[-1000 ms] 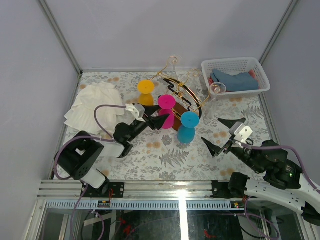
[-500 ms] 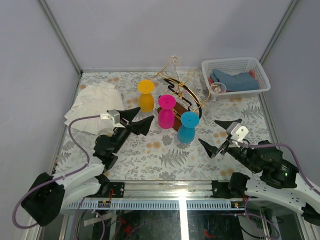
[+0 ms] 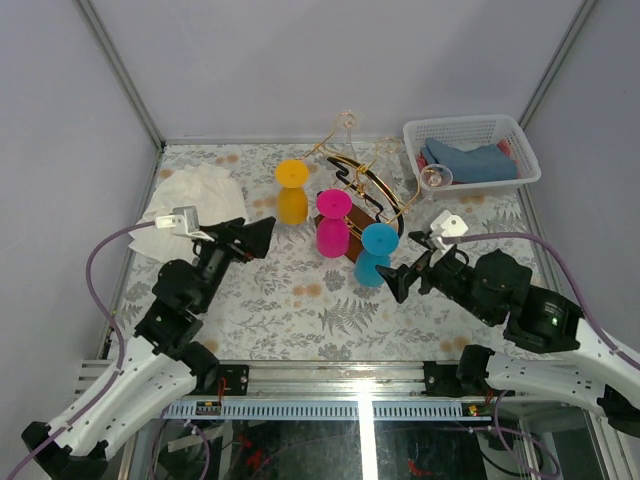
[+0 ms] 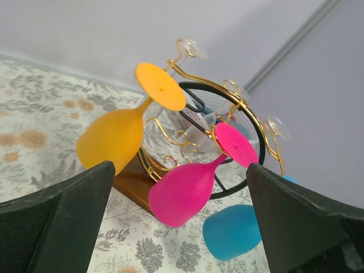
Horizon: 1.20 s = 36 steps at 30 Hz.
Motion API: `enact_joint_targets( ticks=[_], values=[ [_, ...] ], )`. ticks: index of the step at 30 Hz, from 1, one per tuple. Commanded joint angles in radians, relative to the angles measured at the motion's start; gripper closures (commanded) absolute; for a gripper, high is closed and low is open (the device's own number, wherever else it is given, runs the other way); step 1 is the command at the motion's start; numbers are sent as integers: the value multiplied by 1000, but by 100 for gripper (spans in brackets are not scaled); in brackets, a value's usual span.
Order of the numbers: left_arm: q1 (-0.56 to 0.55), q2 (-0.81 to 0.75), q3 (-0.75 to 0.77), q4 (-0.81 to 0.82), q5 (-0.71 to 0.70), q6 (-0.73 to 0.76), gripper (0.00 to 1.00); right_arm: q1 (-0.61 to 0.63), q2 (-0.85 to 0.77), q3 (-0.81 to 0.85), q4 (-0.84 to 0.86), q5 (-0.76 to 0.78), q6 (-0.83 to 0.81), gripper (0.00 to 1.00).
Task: Place the wine glass upside down on the wine glass rack
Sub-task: Reset both arms
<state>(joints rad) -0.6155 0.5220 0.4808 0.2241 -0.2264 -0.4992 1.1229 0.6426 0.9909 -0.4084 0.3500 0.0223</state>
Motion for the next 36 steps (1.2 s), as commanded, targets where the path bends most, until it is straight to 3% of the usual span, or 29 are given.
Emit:
enact_joint_targets(
  ticks=[1,3,8,15,20,24,30,36],
  values=[
    [-3,44,164,-408,-114,-59,0,-1,118,106,4,-49,40,1],
    [-3,78,220,-502,-97,-50,0,-17,173,146,-2,-89,45,1],
    [-3,99,276,-588,-91,-30,0,-246,229,220,24,-379,97,1],
    [-3,46,317,-676,-120,25,0,-513,168,242,74,-615,195,1],
    [-3,15,353,-747,-131,56,0,-538,-15,136,125,-363,242,1],
    [-3,-27,350,-760,-126,78,0,-539,-195,77,117,-183,190,1],
    [-3,-57,357,-792,-143,77,0,-538,-391,20,9,-102,114,1],
    [-3,-95,322,-796,-191,34,0,-538,-533,-112,-38,-44,148,1]
  ],
)
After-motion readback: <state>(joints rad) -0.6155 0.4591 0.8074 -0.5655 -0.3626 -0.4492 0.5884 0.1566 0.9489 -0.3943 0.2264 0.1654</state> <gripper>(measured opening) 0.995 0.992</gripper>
